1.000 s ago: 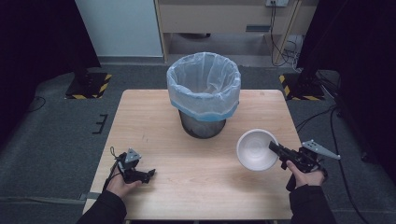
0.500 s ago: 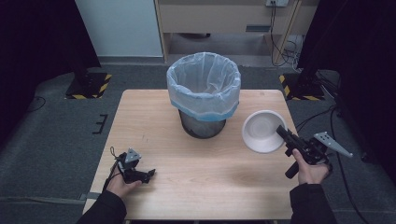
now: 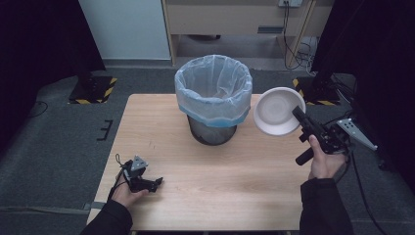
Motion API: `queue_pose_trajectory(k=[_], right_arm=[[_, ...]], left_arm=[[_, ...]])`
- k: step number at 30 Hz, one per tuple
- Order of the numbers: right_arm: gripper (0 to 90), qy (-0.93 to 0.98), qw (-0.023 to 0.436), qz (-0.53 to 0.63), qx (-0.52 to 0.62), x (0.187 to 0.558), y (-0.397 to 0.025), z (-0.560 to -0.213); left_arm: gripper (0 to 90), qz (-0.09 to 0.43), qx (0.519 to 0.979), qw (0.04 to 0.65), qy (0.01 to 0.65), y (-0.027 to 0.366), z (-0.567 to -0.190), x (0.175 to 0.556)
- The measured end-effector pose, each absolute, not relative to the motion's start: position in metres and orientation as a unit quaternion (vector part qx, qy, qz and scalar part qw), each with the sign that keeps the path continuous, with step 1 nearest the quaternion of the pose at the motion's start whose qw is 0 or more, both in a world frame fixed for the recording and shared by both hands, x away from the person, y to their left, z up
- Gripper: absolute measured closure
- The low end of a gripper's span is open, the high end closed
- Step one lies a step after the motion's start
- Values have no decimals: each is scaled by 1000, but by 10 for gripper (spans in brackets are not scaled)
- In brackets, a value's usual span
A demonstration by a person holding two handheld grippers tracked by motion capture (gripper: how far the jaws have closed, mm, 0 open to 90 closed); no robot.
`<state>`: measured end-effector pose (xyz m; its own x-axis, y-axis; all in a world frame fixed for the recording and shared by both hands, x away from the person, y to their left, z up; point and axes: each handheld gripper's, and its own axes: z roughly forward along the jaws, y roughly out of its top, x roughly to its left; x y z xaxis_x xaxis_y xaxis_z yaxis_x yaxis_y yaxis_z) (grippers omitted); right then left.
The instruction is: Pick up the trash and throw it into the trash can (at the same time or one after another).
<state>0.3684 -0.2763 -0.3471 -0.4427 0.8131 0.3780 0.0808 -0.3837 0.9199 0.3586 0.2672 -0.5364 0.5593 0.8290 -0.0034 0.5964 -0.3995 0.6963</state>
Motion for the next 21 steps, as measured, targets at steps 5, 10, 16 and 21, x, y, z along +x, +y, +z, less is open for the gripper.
queue_pose_trajectory(k=[5, 10, 16, 21], right_arm=[[838, 478, 274, 701, 453, 379, -266, -335], [838, 481, 292, 696, 445, 391, -256, -321], [838, 479, 306, 697, 437, 405, -244, -304], [838, 481, 316, 694, 432, 419, -231, -292]], left_arm=[[0, 175, 818, 333, 436, 267, -536, 359], [0, 175, 818, 332, 436, 267, -536, 359], [0, 175, 818, 333, 436, 267, -536, 359], [0, 175, 818, 333, 436, 267, -536, 359]])
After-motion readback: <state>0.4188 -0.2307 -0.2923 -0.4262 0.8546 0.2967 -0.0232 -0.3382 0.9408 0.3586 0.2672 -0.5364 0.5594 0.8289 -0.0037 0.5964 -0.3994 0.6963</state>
